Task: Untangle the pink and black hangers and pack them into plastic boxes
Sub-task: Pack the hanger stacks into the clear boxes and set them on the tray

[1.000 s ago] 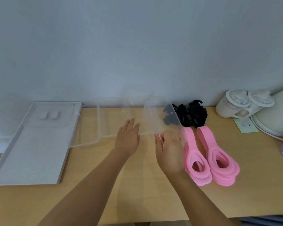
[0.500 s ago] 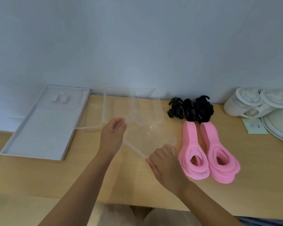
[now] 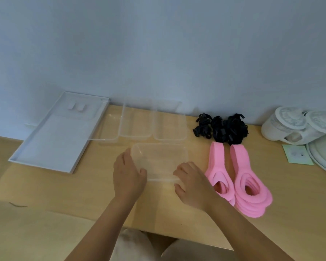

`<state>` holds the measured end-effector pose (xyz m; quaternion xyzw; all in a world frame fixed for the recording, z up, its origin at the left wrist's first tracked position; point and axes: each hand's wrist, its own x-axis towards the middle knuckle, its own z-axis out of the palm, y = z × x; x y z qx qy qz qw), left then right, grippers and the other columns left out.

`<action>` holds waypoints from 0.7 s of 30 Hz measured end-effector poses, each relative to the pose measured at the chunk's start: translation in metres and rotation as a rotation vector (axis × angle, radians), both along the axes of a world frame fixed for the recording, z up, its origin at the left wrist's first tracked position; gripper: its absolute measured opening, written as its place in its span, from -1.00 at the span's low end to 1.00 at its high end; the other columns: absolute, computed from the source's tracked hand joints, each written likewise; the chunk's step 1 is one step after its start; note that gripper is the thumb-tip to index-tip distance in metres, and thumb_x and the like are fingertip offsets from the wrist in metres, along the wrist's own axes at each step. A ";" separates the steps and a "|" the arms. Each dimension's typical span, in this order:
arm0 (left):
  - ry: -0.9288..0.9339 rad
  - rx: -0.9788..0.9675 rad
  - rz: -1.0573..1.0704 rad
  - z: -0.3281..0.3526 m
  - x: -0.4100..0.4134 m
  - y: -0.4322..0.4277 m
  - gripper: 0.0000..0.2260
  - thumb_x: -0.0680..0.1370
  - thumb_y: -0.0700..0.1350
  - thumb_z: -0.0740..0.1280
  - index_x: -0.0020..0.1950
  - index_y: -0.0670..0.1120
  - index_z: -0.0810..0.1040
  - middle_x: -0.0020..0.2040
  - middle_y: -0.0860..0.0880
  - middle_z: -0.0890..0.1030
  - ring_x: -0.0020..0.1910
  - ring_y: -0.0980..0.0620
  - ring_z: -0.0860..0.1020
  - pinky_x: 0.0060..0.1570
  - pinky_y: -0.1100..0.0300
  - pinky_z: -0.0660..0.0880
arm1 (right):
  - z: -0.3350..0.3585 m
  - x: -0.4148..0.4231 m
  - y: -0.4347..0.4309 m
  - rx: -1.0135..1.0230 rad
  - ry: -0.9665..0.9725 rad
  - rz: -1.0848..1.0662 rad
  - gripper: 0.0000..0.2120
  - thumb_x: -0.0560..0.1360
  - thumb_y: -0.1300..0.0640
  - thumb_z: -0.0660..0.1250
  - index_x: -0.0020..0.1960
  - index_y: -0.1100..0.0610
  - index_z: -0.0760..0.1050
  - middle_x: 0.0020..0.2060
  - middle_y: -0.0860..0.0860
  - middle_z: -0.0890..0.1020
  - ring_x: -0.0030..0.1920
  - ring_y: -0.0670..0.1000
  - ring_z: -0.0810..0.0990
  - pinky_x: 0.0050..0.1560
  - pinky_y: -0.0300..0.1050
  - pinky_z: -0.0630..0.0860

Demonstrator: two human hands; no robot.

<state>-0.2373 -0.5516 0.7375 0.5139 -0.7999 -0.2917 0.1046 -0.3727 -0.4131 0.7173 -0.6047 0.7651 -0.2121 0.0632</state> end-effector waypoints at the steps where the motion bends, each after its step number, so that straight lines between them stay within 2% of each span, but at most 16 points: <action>1: 0.044 -0.052 -0.067 0.003 -0.005 0.006 -0.38 0.48 -0.19 0.32 0.49 -0.21 0.16 0.42 -0.17 0.26 0.40 -0.14 0.21 0.36 0.09 0.19 | 0.004 -0.001 0.001 -0.018 -0.051 -0.016 -0.70 0.36 0.06 0.19 -0.04 0.19 0.56 -0.11 0.02 0.57 -0.06 -0.03 0.48 -0.02 -0.27 0.43; 4: 0.234 -0.017 -0.277 0.016 -0.028 0.030 -0.49 0.53 -0.22 0.29 0.46 -0.18 0.23 0.40 -0.10 0.30 0.39 -0.03 0.22 0.31 0.37 0.06 | 0.018 -0.010 0.007 -0.128 -0.242 -0.205 -0.69 0.40 0.10 0.16 -0.01 0.26 0.55 -0.10 0.05 0.56 -0.04 -0.13 0.36 -0.02 -0.35 0.33; 5: 0.288 0.033 -0.325 0.019 -0.038 0.038 -0.54 0.55 -0.22 0.28 0.44 -0.17 0.28 0.37 -0.08 0.34 0.34 0.01 0.29 0.28 0.39 0.12 | 0.022 -0.016 0.010 -0.157 -0.274 -0.293 -0.71 0.43 0.14 0.15 -0.02 0.28 0.54 -0.10 0.07 0.55 -0.05 -0.11 0.37 -0.06 -0.33 0.32; 8: 0.362 0.230 -0.364 0.030 -0.075 0.060 -0.59 0.57 -0.19 0.27 0.42 -0.15 0.33 0.32 -0.07 0.43 0.21 0.10 0.43 0.19 0.29 0.37 | 0.031 -0.034 0.026 -0.137 -0.305 -0.494 -0.80 0.50 0.26 0.18 0.03 0.28 0.54 -0.03 0.05 0.52 -0.03 -0.06 0.39 -0.05 -0.33 0.22; 11: 0.210 0.449 -0.371 0.035 -0.119 0.079 -0.53 0.57 -0.17 0.25 0.46 -0.19 0.24 0.37 -0.11 0.38 0.22 0.03 0.43 0.08 0.27 0.36 | 0.030 -0.048 0.046 -0.133 -0.291 -0.612 -0.82 0.51 0.32 0.21 0.05 0.27 0.54 -0.04 -0.01 0.47 -0.02 -0.07 0.39 -0.06 -0.34 0.22; 13: 0.091 0.606 -0.353 0.031 -0.142 0.088 -0.54 0.56 -0.16 0.25 0.43 -0.22 0.22 0.34 -0.15 0.39 0.19 -0.05 0.45 -0.01 0.22 0.37 | 0.027 -0.053 0.057 -0.110 -0.293 -0.669 -0.83 0.50 0.32 0.21 0.02 0.27 0.54 -0.07 -0.02 0.46 -0.04 -0.03 0.42 -0.09 -0.26 0.28; 15: 0.043 0.709 -0.287 0.020 -0.160 0.092 -0.58 0.54 -0.12 0.28 0.35 -0.24 0.28 0.23 -0.17 0.48 0.10 -0.10 0.52 -0.15 0.18 0.43 | 0.022 -0.058 0.065 -0.077 -0.282 -0.695 -0.86 0.49 0.31 0.20 -0.06 0.25 0.53 -0.11 0.04 0.52 -0.11 0.04 0.46 -0.15 -0.18 0.35; 18: 0.088 0.792 -0.180 0.008 -0.177 0.095 -0.60 0.50 -0.05 0.34 0.22 -0.28 0.46 0.01 -0.18 0.59 -0.18 -0.03 0.53 -0.40 0.23 0.39 | 0.015 -0.062 0.072 -0.024 -0.310 -0.710 -0.84 0.55 0.23 0.16 -0.08 0.21 0.51 -0.12 0.06 0.53 -0.16 0.03 0.47 -0.13 -0.14 0.41; 21: 0.059 0.834 -0.121 0.003 -0.185 0.096 -0.62 0.44 -0.06 0.40 0.15 -0.27 0.53 0.01 -0.20 0.62 -0.21 -0.04 0.52 -0.43 0.23 0.38 | 0.014 -0.062 0.078 -0.019 -0.350 -0.675 -0.81 0.57 0.20 0.13 -0.08 0.20 0.50 -0.14 0.04 0.50 -0.19 0.03 0.51 -0.13 -0.09 0.45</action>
